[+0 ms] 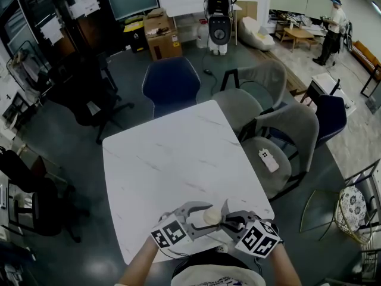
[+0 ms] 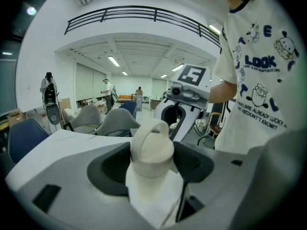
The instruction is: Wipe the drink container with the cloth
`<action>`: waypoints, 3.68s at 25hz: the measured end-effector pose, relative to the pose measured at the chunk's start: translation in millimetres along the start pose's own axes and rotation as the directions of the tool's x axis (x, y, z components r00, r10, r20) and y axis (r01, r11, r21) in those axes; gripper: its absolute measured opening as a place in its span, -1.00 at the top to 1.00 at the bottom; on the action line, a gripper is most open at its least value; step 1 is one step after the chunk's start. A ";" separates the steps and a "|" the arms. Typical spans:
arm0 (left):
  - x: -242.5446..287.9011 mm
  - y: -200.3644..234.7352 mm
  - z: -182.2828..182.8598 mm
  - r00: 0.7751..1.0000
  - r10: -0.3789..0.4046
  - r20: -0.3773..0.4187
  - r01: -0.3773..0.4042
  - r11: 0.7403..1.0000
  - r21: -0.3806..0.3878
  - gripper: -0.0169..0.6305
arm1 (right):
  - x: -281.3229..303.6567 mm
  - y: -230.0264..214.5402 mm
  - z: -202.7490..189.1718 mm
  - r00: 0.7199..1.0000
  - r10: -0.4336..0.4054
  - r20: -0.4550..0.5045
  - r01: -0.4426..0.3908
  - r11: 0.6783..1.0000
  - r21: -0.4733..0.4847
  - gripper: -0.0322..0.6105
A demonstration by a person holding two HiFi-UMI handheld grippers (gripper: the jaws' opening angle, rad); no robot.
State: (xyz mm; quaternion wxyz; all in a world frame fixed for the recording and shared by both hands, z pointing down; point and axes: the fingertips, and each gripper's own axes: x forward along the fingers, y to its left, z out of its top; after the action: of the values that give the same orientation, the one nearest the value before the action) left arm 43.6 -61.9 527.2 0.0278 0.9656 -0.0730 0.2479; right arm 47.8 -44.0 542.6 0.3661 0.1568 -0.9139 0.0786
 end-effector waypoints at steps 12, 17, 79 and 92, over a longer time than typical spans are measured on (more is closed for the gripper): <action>0.0 -2.3 -1.2 0.995 -0.095 -0.012 0.096 0.995 0.042 0.07 | 21.6 -0.3 -22.2 0.998 0.038 -0.055 -0.036 0.998 0.045 0.76; 0.7 -3.3 -2.1 0.996 -0.091 -0.003 0.091 0.995 0.043 0.07 | 37.9 1.0 -38.7 0.996 0.041 -0.081 -0.036 0.997 0.064 0.76; -8.2 2.4 -2.9 0.965 0.235 0.113 -0.215 0.963 -0.163 0.08 | 17.2 5.0 -14.9 0.998 0.040 -0.054 -0.040 0.999 0.005 0.76; -6.6 -2.4 -3.0 0.993 0.068 0.099 -0.064 0.997 -0.049 0.09 | 0.1 1.7 -0.9 0.995 0.073 -0.064 -0.077 0.994 -0.075 0.76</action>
State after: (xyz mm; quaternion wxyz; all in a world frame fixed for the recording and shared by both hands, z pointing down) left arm 36.8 -58.4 526.6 0.0379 0.9730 -0.1119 0.1982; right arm 47.8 -42.2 543.3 0.3963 0.1057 -0.9099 0.0615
